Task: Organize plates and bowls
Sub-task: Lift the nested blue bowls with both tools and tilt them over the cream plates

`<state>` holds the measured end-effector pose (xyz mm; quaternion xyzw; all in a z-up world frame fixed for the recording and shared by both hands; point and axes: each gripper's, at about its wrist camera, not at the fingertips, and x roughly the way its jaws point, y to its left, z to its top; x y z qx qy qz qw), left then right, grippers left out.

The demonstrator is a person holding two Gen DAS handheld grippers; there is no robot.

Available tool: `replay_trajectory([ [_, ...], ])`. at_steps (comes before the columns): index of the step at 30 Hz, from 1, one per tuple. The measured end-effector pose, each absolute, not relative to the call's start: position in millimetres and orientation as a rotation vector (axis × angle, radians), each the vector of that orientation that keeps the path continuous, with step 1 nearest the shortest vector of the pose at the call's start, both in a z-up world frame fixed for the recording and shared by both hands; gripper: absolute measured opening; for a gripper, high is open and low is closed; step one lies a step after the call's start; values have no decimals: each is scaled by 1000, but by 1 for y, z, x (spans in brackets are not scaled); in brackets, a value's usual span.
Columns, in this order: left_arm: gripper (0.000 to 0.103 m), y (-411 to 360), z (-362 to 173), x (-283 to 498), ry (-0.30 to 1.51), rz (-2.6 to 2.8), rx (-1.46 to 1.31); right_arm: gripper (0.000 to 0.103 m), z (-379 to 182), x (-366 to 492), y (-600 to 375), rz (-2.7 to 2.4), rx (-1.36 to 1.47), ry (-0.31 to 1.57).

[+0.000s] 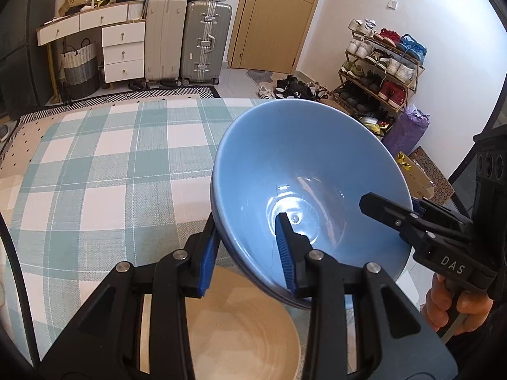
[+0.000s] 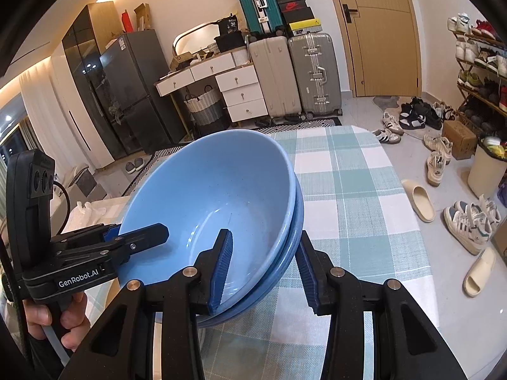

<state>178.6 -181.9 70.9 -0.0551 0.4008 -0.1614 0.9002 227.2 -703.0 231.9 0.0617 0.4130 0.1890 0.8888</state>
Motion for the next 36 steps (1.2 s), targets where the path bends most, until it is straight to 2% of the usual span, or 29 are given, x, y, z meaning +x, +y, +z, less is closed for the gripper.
replay_trajectory([
  [19,31,-169,134,93,757,-310,-110,41,291,164,-688,406,94,781],
  [36,32,-111,164,14,720,-157,-99,41,303,122,-633,524,72,762],
])
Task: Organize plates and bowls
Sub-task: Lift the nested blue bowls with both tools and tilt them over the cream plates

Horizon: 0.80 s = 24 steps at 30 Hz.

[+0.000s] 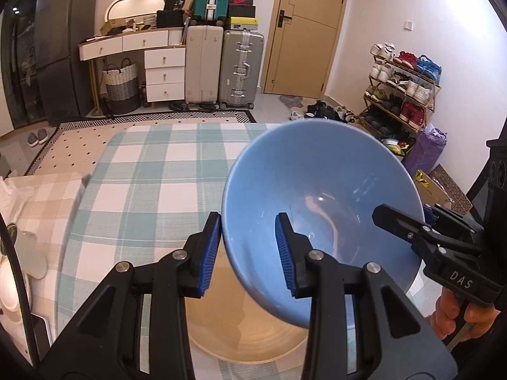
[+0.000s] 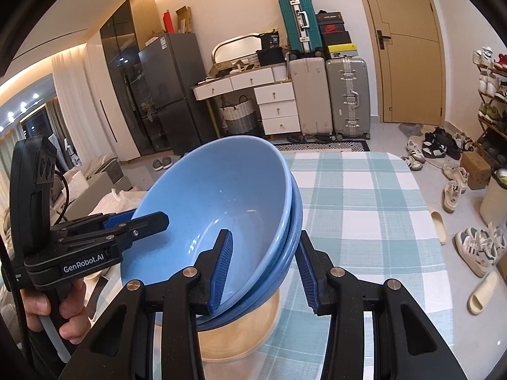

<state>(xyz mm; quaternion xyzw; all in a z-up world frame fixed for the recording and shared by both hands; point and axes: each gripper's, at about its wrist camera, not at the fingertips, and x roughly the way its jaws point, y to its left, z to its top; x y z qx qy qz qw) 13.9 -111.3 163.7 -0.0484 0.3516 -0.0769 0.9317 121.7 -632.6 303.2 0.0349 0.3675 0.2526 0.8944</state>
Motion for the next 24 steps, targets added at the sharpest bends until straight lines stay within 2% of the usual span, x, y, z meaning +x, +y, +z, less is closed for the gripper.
replay_trajectory([
  [6,30,-101,147,10,734,-190,-113,41,285,125,-615,553,79,780],
  [8,29,-103,138,10,747,-221,-121,36,275,126,-604,617,90,800],
  [12,29,-107,118,13,774,-175,-100,36,253,129,-583,529,-31,799],
  [24,30,-89,60,47,851,-144,-121,36,206,158,-607,542,20,919],
])
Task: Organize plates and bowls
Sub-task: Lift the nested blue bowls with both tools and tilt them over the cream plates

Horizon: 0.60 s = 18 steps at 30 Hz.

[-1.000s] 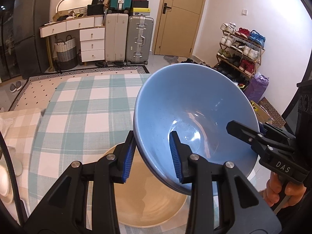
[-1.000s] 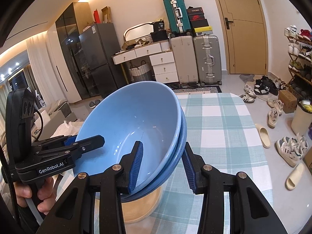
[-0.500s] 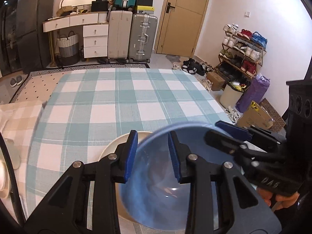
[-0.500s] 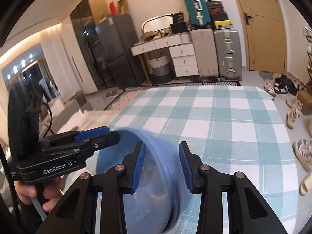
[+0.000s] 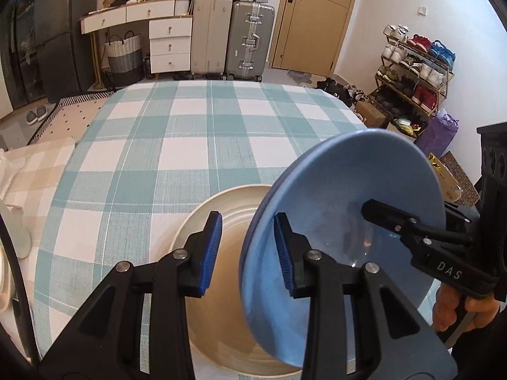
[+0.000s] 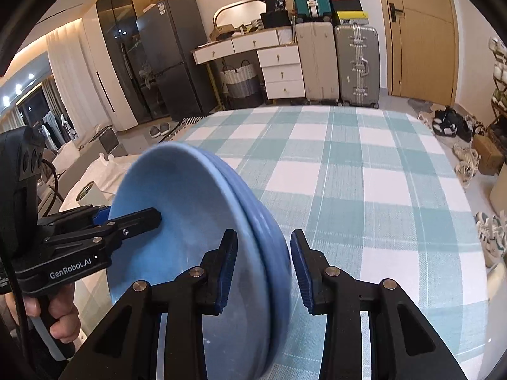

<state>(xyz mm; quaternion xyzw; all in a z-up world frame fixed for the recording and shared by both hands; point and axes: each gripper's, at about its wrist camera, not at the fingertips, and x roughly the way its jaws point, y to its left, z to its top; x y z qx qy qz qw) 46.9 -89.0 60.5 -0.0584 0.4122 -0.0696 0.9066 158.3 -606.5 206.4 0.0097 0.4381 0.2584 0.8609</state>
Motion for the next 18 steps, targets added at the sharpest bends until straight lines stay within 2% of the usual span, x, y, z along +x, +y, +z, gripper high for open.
replay_trajectory([
  [1,30,-88,56,51,858,-143,-123,35,203,158,-609,539,24,932],
  [5,30,-86,41,55,896,-160,-130,16,194,158,-613,532,35,947],
  [8,22,-89,37,55,899,-208,-148,16,194,160,-615,541,57,949],
  [18,22,-85,44,57,889,-190,-138,16,195,167,-610,557,85,988],
])
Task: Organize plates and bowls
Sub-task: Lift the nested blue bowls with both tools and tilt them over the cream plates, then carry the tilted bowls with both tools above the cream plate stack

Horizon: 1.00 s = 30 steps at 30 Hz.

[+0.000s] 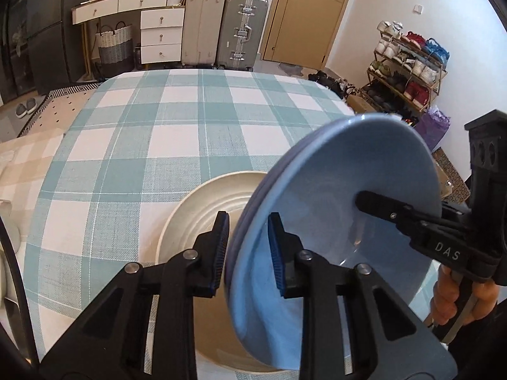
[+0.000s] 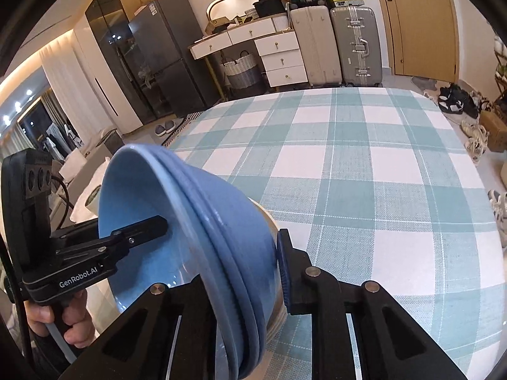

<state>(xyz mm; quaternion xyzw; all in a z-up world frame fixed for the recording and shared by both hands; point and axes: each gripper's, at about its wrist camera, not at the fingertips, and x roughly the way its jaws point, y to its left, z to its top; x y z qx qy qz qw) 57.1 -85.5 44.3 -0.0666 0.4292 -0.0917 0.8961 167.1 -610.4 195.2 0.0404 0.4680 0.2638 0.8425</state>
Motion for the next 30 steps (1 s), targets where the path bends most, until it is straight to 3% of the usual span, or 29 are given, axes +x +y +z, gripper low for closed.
replay_trajectory([
  [12,32,-83,25,49,920,-233,-192,20,190,154,-632,544,102,988],
  [14,33,-85,24,50,920,-231,-192,24,190,155,-635,536,111,986],
  [22,34,-80,25,68,931,-238,-232,24,194,169,-631,534,123,984],
  [30,34,-83,27,92,923,-212,-238,34,190,188,-632,519,124,1010],
])
